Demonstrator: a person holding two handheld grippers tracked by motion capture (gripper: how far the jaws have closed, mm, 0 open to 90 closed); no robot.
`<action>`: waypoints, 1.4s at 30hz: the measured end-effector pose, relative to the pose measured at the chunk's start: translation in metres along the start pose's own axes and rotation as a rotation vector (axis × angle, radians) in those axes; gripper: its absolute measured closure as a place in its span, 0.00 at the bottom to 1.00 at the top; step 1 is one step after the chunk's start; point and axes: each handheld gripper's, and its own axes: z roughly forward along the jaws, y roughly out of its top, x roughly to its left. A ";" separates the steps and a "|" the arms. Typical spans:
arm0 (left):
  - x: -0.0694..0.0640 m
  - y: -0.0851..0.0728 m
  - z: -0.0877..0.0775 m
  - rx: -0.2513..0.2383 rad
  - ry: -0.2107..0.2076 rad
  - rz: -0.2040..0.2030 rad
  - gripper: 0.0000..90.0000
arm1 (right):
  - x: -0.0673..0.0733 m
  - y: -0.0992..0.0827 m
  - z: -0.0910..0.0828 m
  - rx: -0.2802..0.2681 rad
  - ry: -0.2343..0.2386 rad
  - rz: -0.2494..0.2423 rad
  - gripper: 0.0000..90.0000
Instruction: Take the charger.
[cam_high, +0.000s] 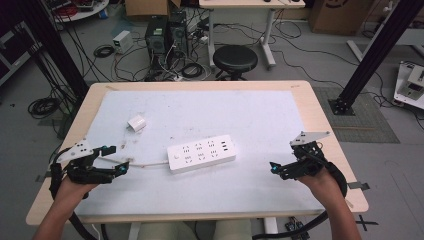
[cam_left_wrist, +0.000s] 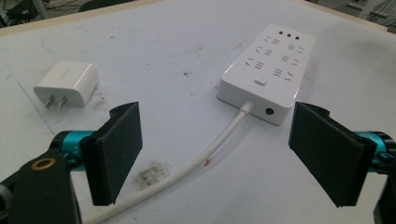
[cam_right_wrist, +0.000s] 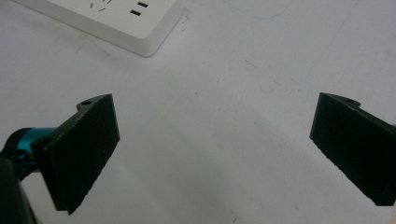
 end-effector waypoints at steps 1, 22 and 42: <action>0.000 0.000 0.000 0.000 0.000 0.000 0.20 | 0.000 0.000 0.000 0.000 0.000 0.000 0.01; 0.020 0.053 0.015 -0.026 0.125 -0.033 0.20 | -0.006 0.012 0.005 -0.021 -0.005 0.001 0.01; 0.054 0.074 0.058 0.003 0.250 -0.131 0.20 | -0.008 0.016 0.010 -0.001 -0.003 0.005 0.01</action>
